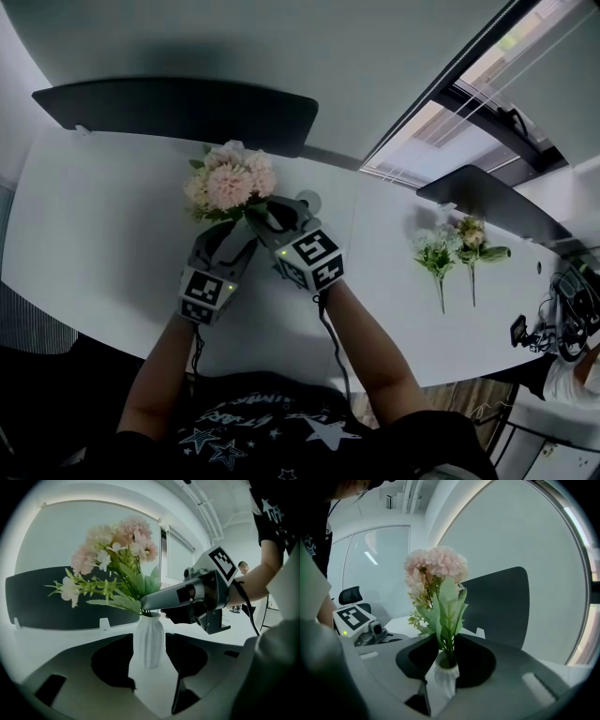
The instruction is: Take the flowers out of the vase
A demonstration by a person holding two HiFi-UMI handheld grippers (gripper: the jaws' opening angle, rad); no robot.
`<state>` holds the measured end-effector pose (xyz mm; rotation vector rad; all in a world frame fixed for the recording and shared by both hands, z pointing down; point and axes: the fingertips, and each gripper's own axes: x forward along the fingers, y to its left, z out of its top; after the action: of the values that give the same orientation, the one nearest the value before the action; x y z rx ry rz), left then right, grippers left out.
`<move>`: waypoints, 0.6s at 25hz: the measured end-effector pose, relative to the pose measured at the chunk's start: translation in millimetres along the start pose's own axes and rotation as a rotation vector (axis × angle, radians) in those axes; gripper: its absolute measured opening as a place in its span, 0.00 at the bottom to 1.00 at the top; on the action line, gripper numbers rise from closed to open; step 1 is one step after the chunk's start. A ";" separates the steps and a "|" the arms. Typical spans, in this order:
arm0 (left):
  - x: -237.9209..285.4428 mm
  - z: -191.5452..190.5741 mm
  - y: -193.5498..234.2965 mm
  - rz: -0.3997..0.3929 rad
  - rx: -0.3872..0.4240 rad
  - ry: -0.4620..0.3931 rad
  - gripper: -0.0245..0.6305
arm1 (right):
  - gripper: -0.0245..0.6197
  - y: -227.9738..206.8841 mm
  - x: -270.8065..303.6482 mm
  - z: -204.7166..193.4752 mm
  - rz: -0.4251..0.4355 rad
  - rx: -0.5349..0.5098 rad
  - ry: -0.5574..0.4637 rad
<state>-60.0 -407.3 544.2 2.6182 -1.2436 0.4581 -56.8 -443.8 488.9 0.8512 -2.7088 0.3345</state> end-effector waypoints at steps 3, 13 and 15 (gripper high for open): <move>10.4 0.1 -2.7 -0.018 0.034 -0.022 0.39 | 0.19 -1.1 -0.8 -1.3 0.000 0.004 0.002; 35.1 0.7 -2.9 -0.076 0.107 0.007 0.42 | 0.18 -1.6 -0.4 -2.5 -0.006 0.041 -0.003; 38.3 -2.9 -3.1 -0.078 0.108 0.014 0.42 | 0.18 -1.7 0.1 -2.5 -0.005 0.044 -0.004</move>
<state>-35.2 -431.9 560.6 2.7363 -1.1383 0.5439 -55.5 -444.4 491.5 0.8713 -2.7118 0.3938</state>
